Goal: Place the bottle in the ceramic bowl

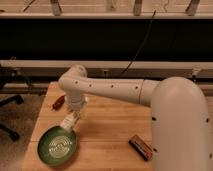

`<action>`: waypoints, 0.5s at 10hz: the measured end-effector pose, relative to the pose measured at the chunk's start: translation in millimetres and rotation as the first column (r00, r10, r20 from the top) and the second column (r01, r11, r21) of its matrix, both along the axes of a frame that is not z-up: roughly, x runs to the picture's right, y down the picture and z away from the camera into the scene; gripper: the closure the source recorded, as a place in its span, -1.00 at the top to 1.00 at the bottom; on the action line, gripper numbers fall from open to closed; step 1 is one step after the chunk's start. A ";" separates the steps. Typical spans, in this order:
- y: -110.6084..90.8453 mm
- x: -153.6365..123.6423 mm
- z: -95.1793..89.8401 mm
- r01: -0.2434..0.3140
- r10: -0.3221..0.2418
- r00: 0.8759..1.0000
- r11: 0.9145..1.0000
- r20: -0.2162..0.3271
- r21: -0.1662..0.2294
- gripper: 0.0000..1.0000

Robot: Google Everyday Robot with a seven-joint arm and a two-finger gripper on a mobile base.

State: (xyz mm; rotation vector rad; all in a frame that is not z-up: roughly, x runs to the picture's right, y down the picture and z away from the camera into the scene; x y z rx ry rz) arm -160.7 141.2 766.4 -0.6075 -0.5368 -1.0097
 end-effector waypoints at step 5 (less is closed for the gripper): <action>57.0 -38.5 -54.5 0.085 -0.086 0.987 0.996 0.138 0.015 -1.00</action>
